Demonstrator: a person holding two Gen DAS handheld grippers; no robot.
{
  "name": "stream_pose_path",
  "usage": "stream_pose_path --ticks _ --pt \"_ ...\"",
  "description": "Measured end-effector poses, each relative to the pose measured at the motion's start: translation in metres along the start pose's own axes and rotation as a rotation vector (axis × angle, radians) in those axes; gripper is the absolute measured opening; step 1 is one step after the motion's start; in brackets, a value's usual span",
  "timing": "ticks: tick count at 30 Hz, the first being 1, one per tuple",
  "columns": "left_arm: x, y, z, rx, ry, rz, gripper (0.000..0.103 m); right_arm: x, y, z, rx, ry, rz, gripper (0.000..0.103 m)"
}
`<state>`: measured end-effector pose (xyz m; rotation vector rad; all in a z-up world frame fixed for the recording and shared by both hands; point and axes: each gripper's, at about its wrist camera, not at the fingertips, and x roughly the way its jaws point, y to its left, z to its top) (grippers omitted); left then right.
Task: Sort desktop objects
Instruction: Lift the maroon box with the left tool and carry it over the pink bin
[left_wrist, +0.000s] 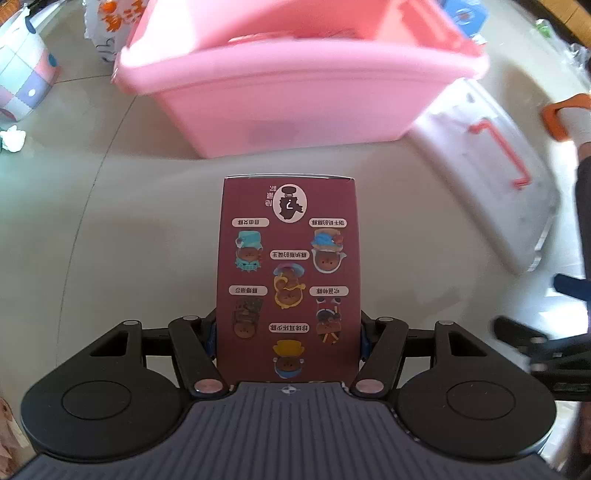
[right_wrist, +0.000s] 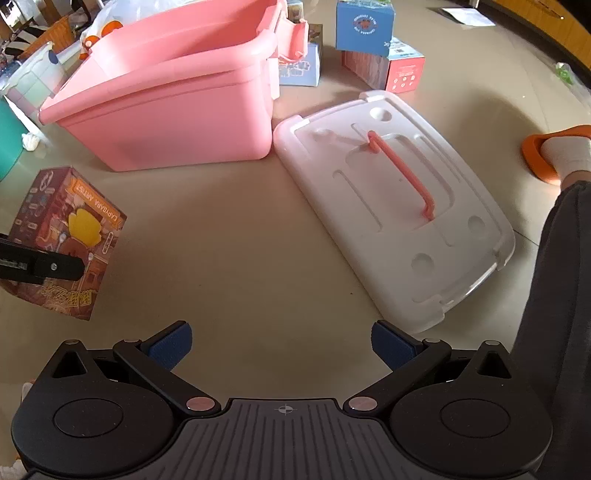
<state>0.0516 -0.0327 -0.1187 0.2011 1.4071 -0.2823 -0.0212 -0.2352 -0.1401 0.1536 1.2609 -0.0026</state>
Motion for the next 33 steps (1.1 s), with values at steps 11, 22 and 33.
stream_pose_path --ticks 11,22,33 --pt "-0.067 -0.023 0.027 0.081 -0.07 -0.016 0.064 -0.005 -0.003 -0.005 -0.013 -0.017 0.007 0.103" --pt "-0.119 -0.035 0.092 0.133 -0.172 0.005 0.064 -0.004 -0.017 -0.006 0.038 -0.022 0.047 0.103" --pt "-0.105 -0.015 0.152 0.011 -0.191 0.024 0.064 -0.001 -0.036 -0.002 0.138 -0.036 0.091 0.103"
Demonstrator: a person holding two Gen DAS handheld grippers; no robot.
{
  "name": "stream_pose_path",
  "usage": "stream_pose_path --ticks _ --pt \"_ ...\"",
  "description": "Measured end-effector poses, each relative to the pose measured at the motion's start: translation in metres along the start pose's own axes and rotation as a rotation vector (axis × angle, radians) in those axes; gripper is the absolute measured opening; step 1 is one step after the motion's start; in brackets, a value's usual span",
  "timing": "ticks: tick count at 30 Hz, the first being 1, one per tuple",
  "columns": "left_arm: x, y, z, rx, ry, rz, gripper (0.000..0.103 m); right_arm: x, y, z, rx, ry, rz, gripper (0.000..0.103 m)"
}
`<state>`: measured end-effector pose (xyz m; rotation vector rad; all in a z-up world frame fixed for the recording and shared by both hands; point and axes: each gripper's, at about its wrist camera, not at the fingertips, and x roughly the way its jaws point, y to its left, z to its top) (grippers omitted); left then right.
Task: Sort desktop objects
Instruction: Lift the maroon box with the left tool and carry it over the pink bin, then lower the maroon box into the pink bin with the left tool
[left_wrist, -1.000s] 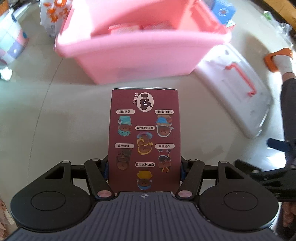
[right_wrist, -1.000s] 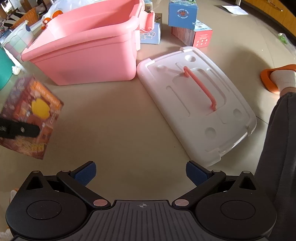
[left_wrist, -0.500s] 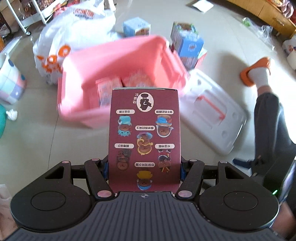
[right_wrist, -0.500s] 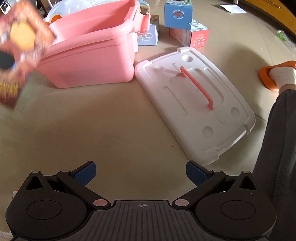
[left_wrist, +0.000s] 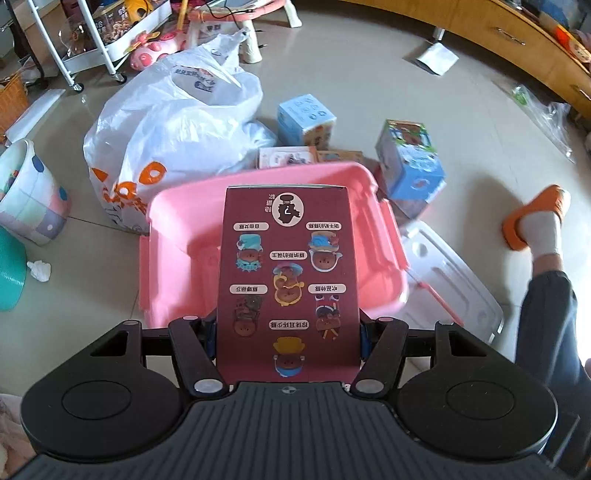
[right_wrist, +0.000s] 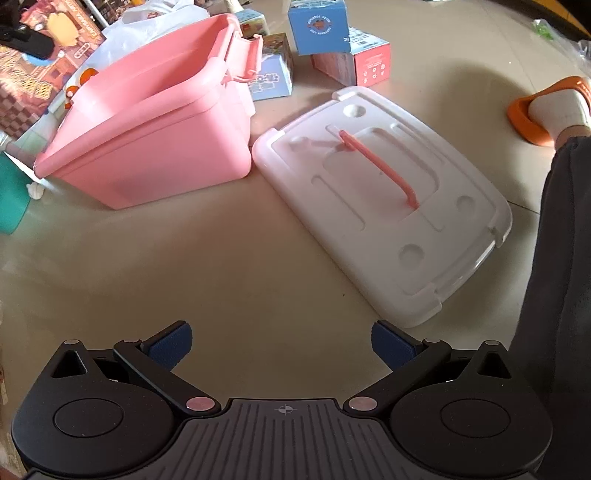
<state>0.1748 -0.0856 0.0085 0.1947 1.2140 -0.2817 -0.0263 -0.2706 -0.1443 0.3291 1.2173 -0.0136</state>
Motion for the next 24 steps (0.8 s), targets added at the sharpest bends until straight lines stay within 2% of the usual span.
stream_pose_path --ticks 5,13,16,24 --pt "0.017 0.013 0.01 -0.071 0.011 -0.019 0.064 0.004 0.002 0.002 -0.006 0.002 -0.001 0.103" --pt "0.046 0.017 0.023 -0.097 0.022 -0.001 0.064 0.008 -0.008 0.004 0.044 0.02 -0.005 0.103" --pt "0.059 0.014 0.026 -0.096 0.037 0.009 0.064 0.01 -0.012 0.004 0.06 0.025 0.001 0.103" --pt "0.087 -0.006 0.036 -0.108 0.05 -0.029 0.064 0.014 -0.014 0.006 0.069 0.046 0.007 0.103"
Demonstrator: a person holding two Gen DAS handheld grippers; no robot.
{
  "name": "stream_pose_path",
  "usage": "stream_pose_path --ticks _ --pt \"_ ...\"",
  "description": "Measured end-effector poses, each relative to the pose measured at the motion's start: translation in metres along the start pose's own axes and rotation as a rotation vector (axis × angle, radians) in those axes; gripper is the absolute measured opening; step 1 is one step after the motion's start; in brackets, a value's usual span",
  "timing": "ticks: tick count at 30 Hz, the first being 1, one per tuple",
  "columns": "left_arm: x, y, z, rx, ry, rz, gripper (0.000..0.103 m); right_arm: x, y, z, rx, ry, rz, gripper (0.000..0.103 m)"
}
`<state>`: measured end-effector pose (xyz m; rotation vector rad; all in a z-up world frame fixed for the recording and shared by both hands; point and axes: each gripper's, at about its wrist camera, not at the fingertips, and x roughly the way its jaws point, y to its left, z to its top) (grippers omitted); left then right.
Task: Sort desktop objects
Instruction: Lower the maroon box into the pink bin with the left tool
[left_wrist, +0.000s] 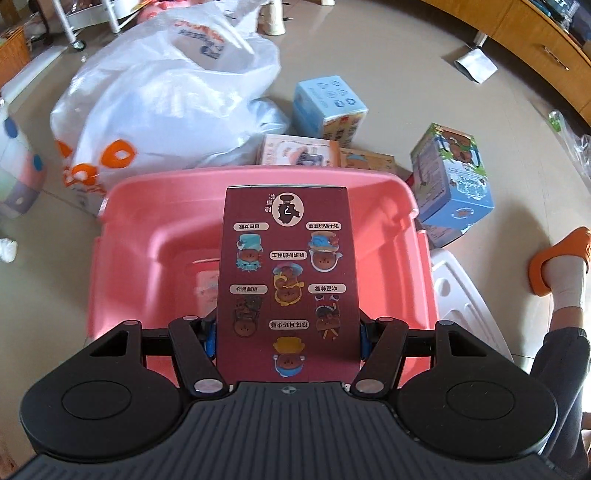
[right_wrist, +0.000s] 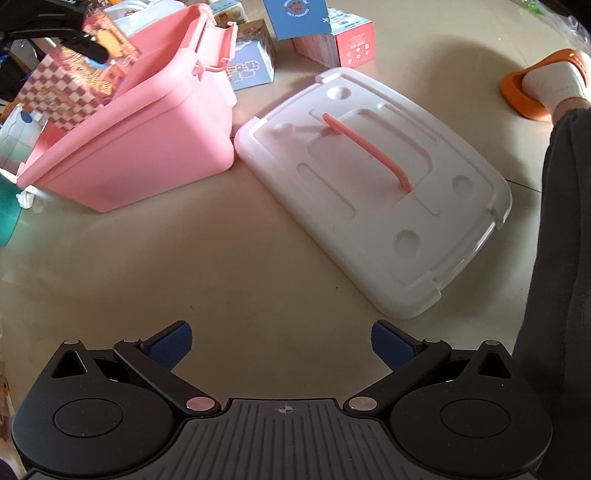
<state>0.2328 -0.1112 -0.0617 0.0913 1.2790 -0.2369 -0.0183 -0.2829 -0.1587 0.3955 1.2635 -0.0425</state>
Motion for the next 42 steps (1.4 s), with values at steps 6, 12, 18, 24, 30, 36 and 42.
stream_pose_path --ticks 6,12,18,24,30,36,42 --pt "0.024 -0.013 0.003 0.008 0.021 0.024 0.064 0.004 -0.003 0.001 0.018 0.015 0.004 0.103" --pt "0.043 -0.01 0.002 -0.024 0.047 -0.046 0.064 0.006 -0.006 0.002 0.034 0.021 0.006 0.103" --pt "0.058 -0.005 -0.007 -0.02 0.081 -0.054 0.064 0.008 -0.005 0.002 0.028 0.029 0.004 0.103" --pt "0.063 -0.003 -0.015 0.022 0.081 -0.037 0.065 0.01 -0.004 0.002 0.008 0.036 0.001 0.103" --pt "0.062 0.001 -0.017 0.011 0.075 -0.035 0.067 0.009 0.0 0.0 0.021 0.037 -0.005 0.103" --pt "0.057 0.001 -0.016 0.015 0.053 -0.022 0.075 0.009 0.003 0.0 0.011 0.046 -0.009 0.103" --pt "0.048 0.003 -0.01 -0.018 0.029 -0.034 0.075 0.007 0.007 -0.002 0.009 0.051 -0.013 0.103"
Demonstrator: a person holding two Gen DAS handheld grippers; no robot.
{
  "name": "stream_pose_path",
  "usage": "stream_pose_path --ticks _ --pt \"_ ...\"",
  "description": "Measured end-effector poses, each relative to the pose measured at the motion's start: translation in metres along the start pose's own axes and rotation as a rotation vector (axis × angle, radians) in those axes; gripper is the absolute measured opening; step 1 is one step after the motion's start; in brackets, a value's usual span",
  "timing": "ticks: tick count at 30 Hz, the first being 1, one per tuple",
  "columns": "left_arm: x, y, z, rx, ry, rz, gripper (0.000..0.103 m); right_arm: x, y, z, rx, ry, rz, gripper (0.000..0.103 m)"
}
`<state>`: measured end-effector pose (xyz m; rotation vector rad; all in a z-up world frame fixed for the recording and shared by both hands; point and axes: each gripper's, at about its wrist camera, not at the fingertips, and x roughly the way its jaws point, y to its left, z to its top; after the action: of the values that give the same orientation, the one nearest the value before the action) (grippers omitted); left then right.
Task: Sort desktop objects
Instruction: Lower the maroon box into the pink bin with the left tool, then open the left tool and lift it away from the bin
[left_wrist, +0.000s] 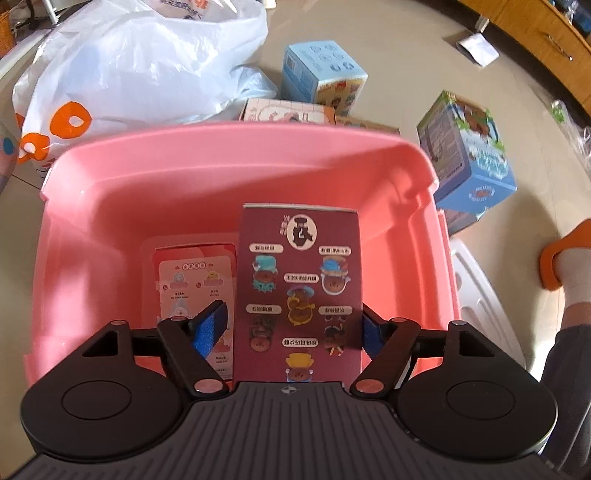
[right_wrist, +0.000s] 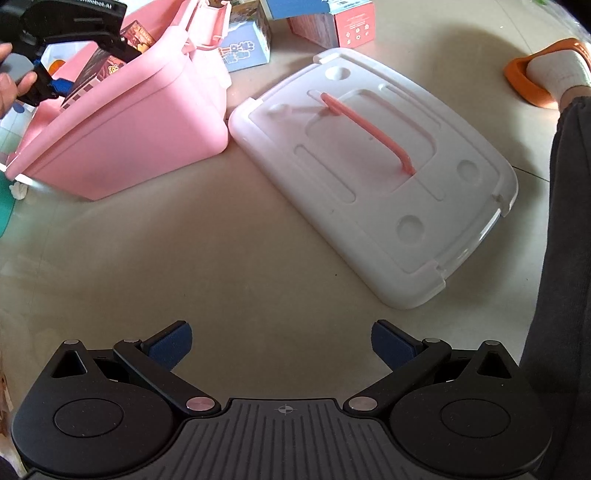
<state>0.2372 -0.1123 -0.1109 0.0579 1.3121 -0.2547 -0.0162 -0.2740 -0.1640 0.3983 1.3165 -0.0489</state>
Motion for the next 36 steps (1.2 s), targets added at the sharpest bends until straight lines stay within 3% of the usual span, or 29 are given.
stream_pose_path --ticks 12,20,36 --pt "-0.008 0.005 0.005 0.0 -0.038 0.052 0.075 0.0 -0.001 -0.001 -0.008 0.008 0.0 0.103" --pt "-0.011 0.022 0.007 -0.065 -0.022 0.035 0.075 0.003 -0.005 0.0 -0.017 0.01 0.006 0.103" --pt "-0.026 0.071 0.001 -0.092 0.0 0.152 0.075 0.008 0.002 0.001 -0.056 0.02 -0.007 0.103"
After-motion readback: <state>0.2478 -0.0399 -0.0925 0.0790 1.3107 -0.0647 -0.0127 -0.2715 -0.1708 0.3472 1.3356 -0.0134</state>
